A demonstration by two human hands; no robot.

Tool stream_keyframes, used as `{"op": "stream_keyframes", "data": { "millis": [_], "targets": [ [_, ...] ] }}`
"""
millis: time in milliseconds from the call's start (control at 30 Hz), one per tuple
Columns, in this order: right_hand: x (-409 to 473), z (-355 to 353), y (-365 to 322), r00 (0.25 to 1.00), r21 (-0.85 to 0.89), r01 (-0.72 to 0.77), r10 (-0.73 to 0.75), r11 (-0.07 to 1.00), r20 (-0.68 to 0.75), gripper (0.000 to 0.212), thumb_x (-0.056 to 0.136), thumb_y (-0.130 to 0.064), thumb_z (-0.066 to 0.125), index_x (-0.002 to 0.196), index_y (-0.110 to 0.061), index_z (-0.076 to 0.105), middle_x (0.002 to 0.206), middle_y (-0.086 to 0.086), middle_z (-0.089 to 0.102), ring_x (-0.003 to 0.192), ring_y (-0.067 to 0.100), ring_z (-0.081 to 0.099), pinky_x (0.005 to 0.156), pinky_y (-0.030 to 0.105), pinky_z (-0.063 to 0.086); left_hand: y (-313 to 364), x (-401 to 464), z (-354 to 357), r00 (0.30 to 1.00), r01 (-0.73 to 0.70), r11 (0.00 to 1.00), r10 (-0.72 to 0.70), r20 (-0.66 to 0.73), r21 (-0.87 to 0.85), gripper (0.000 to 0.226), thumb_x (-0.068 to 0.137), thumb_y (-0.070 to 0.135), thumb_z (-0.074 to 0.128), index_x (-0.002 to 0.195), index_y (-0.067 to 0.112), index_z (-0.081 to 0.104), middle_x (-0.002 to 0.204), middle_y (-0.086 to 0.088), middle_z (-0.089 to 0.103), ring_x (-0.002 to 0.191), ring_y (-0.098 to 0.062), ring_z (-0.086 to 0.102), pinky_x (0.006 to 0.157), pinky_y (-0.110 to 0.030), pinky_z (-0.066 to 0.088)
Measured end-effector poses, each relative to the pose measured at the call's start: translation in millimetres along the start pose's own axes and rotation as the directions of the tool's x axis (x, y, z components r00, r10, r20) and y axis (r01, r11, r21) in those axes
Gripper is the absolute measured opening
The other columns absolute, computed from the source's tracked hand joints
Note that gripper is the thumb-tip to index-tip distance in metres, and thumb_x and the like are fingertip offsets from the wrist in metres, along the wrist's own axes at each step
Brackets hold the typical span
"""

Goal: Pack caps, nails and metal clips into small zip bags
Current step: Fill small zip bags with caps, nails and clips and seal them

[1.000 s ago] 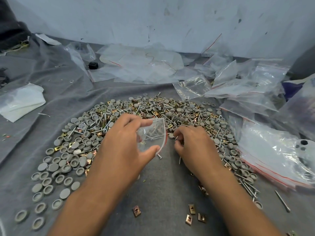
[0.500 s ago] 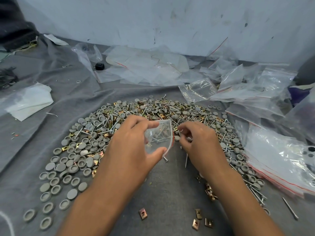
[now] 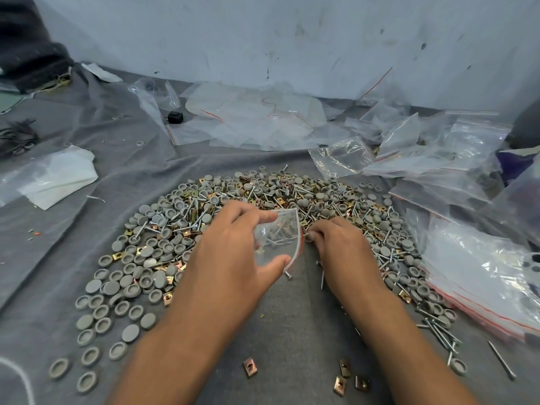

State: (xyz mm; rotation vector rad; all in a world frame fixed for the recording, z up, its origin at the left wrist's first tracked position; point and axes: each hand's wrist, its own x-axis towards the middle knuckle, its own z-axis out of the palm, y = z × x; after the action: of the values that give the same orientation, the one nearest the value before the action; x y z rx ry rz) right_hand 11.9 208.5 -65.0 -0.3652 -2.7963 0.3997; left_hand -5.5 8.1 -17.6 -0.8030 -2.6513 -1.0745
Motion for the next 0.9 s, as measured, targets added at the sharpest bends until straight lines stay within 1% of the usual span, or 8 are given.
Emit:
{"op": "stream_keyframes", "data": {
  "millis": [167,300,400,500,567,633,733,900],
  "targets": [
    [-1,-36,-15,0.954,0.394,0.217,-0.109,0.893,-0.280,0.012,0.102,-0.021,0.060,0.102,-0.029,0.068,0.097,-0.014,0.064,0.093,-0.003,0.058,0.078,0.005,0.036,-2,1,2,1.000,-0.006,1.000,0.006,-0.001,-0.001,0.058,0.071,0.045,0.084,0.124,0.038,0.061,0.107,0.025,0.047,0.084,0.003,0.054,0.074,-0.015,0.041],
    [-14,-50,-33,0.859,0.264,0.483,-0.394,0.835,-0.326,0.015,0.101,-0.028,0.061,0.105,-0.021,0.073,0.101,-0.013,0.069,0.096,0.009,0.060,0.086,0.019,0.043,0,2,3,1.000,-0.010,1.000,0.010,-0.004,-0.011,0.054,0.071,0.043,0.082,0.121,0.037,0.063,0.107,0.023,0.047,0.084,0.003,0.055,0.076,-0.021,0.045],
    [-18,-49,-38,0.893,0.221,0.441,-0.403,0.870,-0.199,0.018,0.097,-0.029,0.066,0.108,-0.019,0.076,0.104,-0.010,0.072,0.098,0.012,0.061,0.088,0.028,0.049,2,2,3,1.000,-0.016,1.000,0.016,0.000,-0.015,0.051,0.071,0.045,0.075,0.119,0.032,0.064,0.105,0.021,0.049,0.083,0.002,0.055,0.076,-0.020,0.045],
    [-22,-67,-30,0.924,0.395,0.365,-0.277,0.843,-0.263,0.008,0.094,-0.026,0.071,0.100,-0.022,0.075,0.091,-0.019,0.069,0.084,-0.006,0.060,0.077,0.008,0.042,0,2,3,1.000,-0.012,1.000,0.012,0.006,-0.002,0.057,0.070,0.045,0.081,0.123,0.035,0.063,0.106,0.023,0.048,0.081,0.005,0.055,0.073,-0.013,0.040],
    [-27,-80,-13,0.967,0.439,0.251,-0.202,0.863,-0.154,0.002,0.090,-0.029,0.074,0.089,-0.028,0.072,0.077,-0.019,0.066,0.075,-0.006,0.059,0.067,0.006,0.040,-1,1,2,1.000,-0.006,1.000,0.006,0.009,0.001,0.060,0.071,0.044,0.083,0.126,0.036,0.062,0.107,0.024,0.047,0.082,0.007,0.054,0.072,-0.009,0.038],
    [-36,-85,6,0.980,0.347,0.086,-0.143,0.934,0.142,0.007,0.085,-0.039,0.075,0.083,-0.035,0.069,0.085,-0.025,0.066,0.078,-0.005,0.060,0.065,0.011,0.044,-1,1,1,1.000,-0.013,1.000,0.013,0.020,0.011,0.062,0.072,0.046,0.082,0.128,0.037,0.060,0.108,0.025,0.047,0.083,0.008,0.053,0.070,-0.008,0.037],
    [-58,-84,27,0.891,0.085,-0.002,-0.037,0.996,0.453,0.019,0.079,-0.050,0.080,0.083,-0.038,0.066,0.090,-0.041,0.059,0.080,-0.010,0.060,0.061,0.015,0.045,-1,1,1,0.999,-0.019,0.999,0.018,0.033,0.029,0.061,0.072,0.047,0.082,0.129,0.036,0.060,0.110,0.024,0.047,0.081,0.007,0.054,0.072,-0.010,0.037],
    [-77,-76,36,0.848,-0.117,0.020,0.045,0.993,0.529,0.035,0.075,-0.047,0.086,0.096,-0.043,0.059,0.093,-0.023,0.055,0.084,-0.004,0.054,0.078,0.025,0.053,1,1,2,1.000,-0.004,0.999,0.003,0.029,0.050,0.060,0.072,0.045,0.084,0.127,0.035,0.062,0.112,0.022,0.048,0.079,0.007,0.054,0.068,-0.008,0.034]
  ]
}}
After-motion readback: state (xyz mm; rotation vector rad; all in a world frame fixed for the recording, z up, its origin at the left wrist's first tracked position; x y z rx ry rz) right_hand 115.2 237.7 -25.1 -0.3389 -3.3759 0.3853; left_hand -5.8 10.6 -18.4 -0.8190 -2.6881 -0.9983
